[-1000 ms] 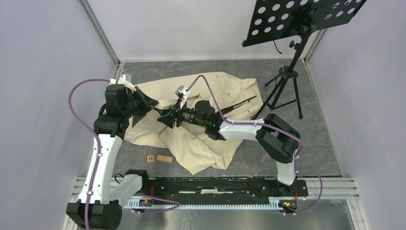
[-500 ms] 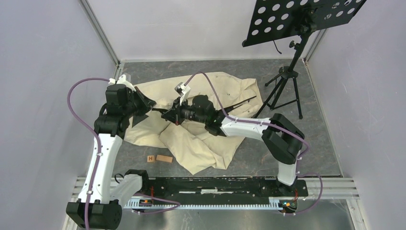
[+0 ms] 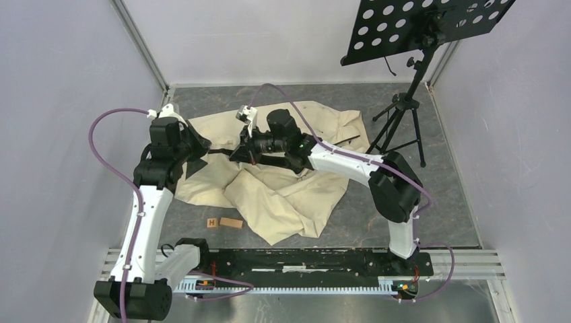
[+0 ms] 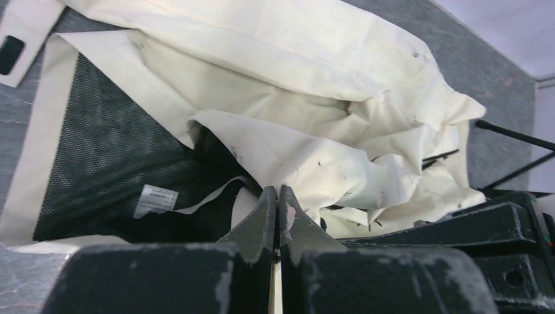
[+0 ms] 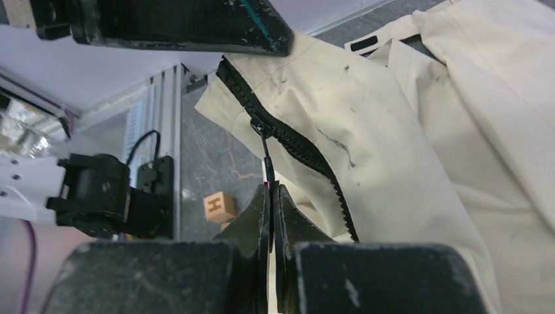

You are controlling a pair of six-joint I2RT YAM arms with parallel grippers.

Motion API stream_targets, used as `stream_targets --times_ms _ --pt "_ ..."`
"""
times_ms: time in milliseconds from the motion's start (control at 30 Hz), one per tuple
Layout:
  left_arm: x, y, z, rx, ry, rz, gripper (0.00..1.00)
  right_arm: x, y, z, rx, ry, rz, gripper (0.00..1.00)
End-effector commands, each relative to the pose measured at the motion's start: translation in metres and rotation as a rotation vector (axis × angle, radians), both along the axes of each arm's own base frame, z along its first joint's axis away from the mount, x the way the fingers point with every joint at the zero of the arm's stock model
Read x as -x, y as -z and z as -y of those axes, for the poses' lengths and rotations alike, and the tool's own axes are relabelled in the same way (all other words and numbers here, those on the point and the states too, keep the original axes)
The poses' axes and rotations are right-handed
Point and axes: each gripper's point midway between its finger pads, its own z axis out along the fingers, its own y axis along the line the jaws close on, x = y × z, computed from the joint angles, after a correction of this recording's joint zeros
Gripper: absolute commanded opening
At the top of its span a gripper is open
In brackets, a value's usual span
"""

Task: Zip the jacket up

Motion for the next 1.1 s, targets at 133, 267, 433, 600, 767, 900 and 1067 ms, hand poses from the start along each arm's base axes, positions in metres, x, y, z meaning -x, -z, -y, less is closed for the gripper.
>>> stream_targets --times_ms 133,267,433,600,767,900,1067 --pt "-0.042 -0.048 -0.064 -0.231 -0.245 0.164 0.02 -0.005 0.067 0.018 0.263 -0.152 0.027 0.0" --pt "-0.048 -0.053 -0.053 -0.198 -0.193 0.194 0.02 -0.02 0.088 0.018 0.303 -0.148 0.024 0.0" --pt "-0.041 -0.043 -0.086 -0.291 -0.353 0.097 0.02 -0.057 0.109 0.051 0.469 -0.015 0.092 0.0" --pt "-0.041 -0.034 -0.137 -0.327 -0.615 0.054 0.02 -0.077 0.116 0.093 0.613 0.019 0.161 0.0" --pt "-0.061 -0.042 -0.162 -0.364 -0.722 0.108 0.02 -0.083 0.115 0.123 0.675 -0.028 0.233 0.0" --pt "-0.075 -0.046 -0.186 -0.405 -0.793 0.131 0.02 -0.102 0.119 0.159 0.797 0.001 0.253 0.0" --pt "-0.088 -0.043 -0.212 -0.442 -0.859 0.141 0.02 -0.129 0.124 0.225 0.9 0.094 0.223 0.0"
